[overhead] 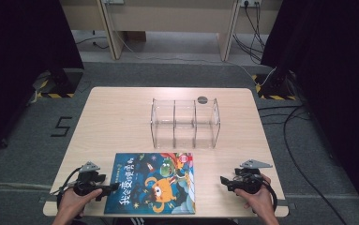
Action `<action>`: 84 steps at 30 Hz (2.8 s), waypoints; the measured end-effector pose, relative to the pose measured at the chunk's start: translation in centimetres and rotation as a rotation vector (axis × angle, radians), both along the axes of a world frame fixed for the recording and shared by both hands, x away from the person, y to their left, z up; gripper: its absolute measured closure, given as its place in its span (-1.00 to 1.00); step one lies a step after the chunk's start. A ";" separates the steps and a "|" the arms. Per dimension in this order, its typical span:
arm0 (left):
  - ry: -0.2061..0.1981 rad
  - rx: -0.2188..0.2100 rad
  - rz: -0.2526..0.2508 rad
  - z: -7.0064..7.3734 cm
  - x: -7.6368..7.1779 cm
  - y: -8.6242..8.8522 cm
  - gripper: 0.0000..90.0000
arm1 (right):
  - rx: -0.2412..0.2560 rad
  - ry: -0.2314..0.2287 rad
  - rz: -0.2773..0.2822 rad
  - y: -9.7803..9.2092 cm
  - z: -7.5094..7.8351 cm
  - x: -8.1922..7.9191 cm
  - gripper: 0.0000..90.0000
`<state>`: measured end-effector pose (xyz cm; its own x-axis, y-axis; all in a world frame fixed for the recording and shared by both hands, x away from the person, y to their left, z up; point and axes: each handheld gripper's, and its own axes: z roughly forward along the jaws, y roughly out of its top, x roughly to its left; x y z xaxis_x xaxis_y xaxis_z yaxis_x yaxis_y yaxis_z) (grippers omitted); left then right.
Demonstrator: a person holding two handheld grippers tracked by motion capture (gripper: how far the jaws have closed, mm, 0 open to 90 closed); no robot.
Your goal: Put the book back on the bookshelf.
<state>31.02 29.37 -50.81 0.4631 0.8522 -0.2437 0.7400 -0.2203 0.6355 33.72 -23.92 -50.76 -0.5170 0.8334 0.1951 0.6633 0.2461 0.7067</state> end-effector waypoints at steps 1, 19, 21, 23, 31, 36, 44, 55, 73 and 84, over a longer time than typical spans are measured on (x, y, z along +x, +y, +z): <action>0.003 -0.006 -0.003 0.0 0.0 -0.1 -0.42 | -0.001 0.003 0.000 0.0 0.0 0.0 -0.49; 0.031 -0.023 -0.035 0.2 -0.5 -1.6 -0.29 | 0.001 0.018 0.007 0.1 -0.3 0.1 -0.48; 0.041 -0.014 -0.056 0.3 -0.5 -2.5 -0.30 | 0.003 0.019 0.004 0.1 -0.3 0.1 -0.48; 0.047 -0.021 -0.071 0.3 -0.5 -2.9 -0.29 | 0.006 0.018 0.005 0.0 -0.3 0.1 -0.48; 0.045 -0.035 -0.114 0.2 -0.6 -4.5 -0.27 | 0.025 0.032 -0.010 0.0 -0.3 0.1 -0.52; 0.044 -0.040 -0.141 0.2 -0.4 -6.0 -0.26 | 0.026 0.032 -0.003 0.1 -0.3 0.1 -0.52; 0.041 -0.046 -0.203 0.2 -0.5 -8.3 -0.22 | 0.040 0.037 0.002 0.2 -0.3 0.1 -0.50; 0.026 -0.038 -0.240 0.1 -0.2 -9.6 -0.27 | 0.041 0.034 0.007 0.3 -0.4 0.1 -0.48; 0.031 -0.085 -0.317 -0.1 -0.4 -12.0 -0.25 | 0.156 0.055 -0.003 0.4 -0.7 0.1 -0.47; 0.019 -0.088 -0.325 -0.2 -0.6 -12.3 -0.32 | 0.327 0.127 -0.085 -0.6 -1.0 0.3 -0.53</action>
<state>30.42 17.10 -50.97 0.7014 0.6362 -0.3213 0.6522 -0.3911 0.6494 33.97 -24.51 -51.73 -0.4030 0.7552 0.5170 0.7594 -0.0394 0.6495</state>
